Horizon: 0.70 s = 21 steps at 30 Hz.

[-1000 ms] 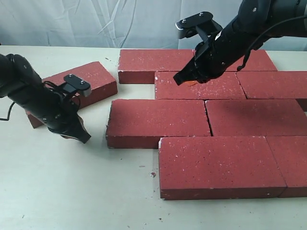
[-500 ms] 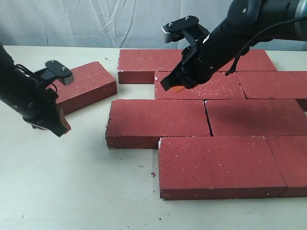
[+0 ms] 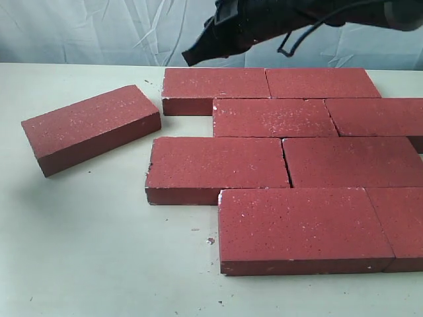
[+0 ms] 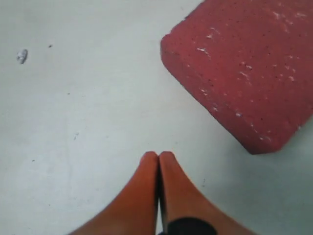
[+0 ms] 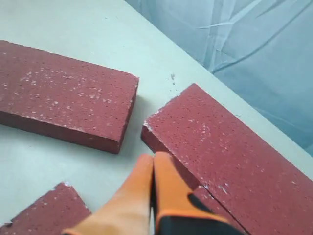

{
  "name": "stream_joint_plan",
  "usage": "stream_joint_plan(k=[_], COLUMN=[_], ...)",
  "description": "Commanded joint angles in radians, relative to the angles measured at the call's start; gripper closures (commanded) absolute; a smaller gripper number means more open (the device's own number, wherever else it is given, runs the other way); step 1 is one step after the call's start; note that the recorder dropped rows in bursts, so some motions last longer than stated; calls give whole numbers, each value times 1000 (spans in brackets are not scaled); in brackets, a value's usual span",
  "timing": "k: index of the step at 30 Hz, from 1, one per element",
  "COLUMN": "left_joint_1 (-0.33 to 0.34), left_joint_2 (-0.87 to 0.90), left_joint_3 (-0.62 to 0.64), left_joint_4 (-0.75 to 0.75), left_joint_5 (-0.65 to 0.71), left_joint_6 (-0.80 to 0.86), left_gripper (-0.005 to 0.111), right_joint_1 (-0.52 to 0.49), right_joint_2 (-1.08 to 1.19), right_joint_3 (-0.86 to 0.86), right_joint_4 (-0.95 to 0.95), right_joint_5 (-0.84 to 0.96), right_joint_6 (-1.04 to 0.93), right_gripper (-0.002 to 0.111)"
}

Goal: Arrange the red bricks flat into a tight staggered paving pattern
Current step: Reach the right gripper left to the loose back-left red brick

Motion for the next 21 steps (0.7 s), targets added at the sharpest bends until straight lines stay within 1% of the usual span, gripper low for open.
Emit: stream_joint_plan(k=[1, 4, 5, 7, 9, 14, 19, 21], left_joint_1=[28, 28, 28, 28, 28, 28, 28, 28], left_joint_2=[0, 2, 5, 29, 50, 101, 130, 132], left_joint_3=[9, 9, 9, 9, 9, 9, 9, 9], left_joint_4=[-54, -63, -91, -133, -141, -197, -245, -259], left_joint_5=[-29, -56, -74, -87, -87, -116, -121, -121], left_joint_6=[-6, -6, -6, 17, 29, 49, 109, 123], left_gripper=[107, 107, 107, 107, 107, 107, 107, 107], right_joint_1=[7, 32, 45, 66, 77, 97, 129, 132], right_joint_2=[163, 297, 360, 456, 520, 628, 656, 671], right_joint_3=[-286, -481, -557, -684, -753, -859, -870, -870], right_joint_4=[-90, -262, -333, -386, -392, -400, -457, -486], right_joint_5=[275, 372, 398, 431, 434, 453, 387, 355], right_joint_6=[133, 293, 351, 423, 455, 534, 633, 720], right_gripper=[109, 109, 109, 109, 109, 109, 109, 109])
